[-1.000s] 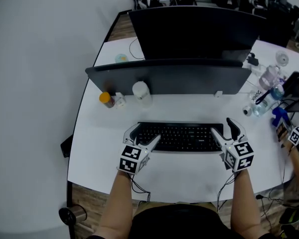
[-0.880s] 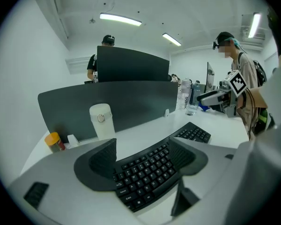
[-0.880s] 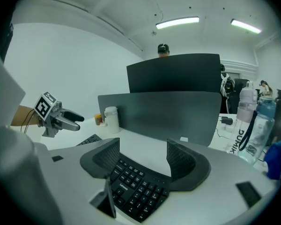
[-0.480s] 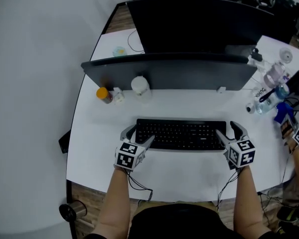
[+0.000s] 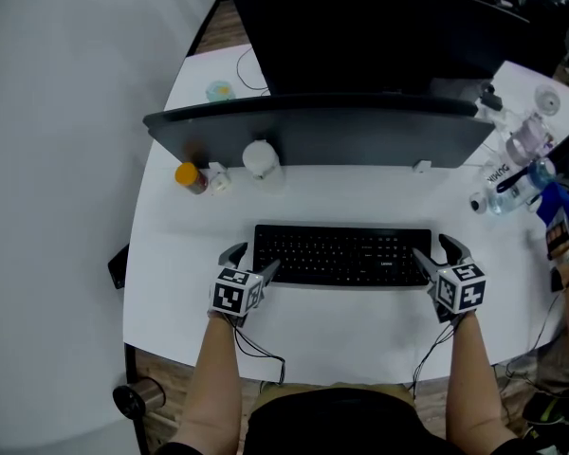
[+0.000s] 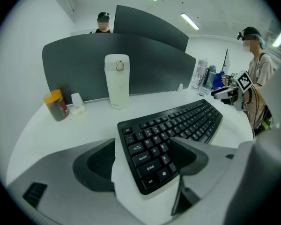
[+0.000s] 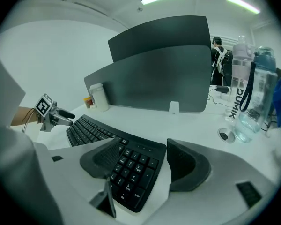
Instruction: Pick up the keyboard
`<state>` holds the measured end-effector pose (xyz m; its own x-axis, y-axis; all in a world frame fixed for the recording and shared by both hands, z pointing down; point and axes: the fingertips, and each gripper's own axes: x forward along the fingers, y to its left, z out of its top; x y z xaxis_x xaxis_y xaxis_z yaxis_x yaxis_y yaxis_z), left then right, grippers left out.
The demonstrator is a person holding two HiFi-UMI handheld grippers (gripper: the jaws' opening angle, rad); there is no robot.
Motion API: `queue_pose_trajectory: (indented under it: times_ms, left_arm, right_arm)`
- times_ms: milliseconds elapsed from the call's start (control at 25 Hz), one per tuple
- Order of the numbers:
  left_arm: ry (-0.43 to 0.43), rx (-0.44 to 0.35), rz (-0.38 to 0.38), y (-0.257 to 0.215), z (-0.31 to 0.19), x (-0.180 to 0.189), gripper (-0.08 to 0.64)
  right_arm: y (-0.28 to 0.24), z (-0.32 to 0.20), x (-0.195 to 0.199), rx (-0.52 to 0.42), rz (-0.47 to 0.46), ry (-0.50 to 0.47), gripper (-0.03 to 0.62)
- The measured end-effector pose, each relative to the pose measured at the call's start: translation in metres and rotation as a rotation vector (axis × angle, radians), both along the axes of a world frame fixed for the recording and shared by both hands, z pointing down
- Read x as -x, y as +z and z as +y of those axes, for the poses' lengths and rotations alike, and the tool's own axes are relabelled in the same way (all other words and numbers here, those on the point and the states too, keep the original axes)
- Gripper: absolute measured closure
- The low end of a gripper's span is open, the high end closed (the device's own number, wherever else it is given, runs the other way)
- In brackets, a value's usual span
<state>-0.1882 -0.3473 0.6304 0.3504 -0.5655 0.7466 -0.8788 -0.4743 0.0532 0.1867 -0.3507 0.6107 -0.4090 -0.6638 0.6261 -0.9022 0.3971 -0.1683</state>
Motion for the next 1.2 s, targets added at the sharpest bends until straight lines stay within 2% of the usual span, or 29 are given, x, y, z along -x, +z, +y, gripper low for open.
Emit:
queue_pose_trajectory:
  times_ms: [680,840,1040,1200]
  left_arm:
    - [-0.006,0.146,0.088,0.028,0.006,-0.001,0.182]
    - [0.002,0.166,0.111,0.029,0.005,-0.001,0.181]
    - [0.038,0.198,0.131,0.031,0.009,-0.009,0.181]
    - [0.034,0.206,0.139,0.032,0.008,-0.01,0.176]
  right_arm:
    - [0.054,0.016,-0.01,0.157,-0.025,0.03,0.307]
    - [0.056,0.016,-0.01,0.171,-0.061,0.051,0.307]
    - [0.056,0.017,-0.009,0.18,-0.067,0.045,0.307]
    - [0.056,0.017,-0.008,0.188,-0.077,0.053,0.307]
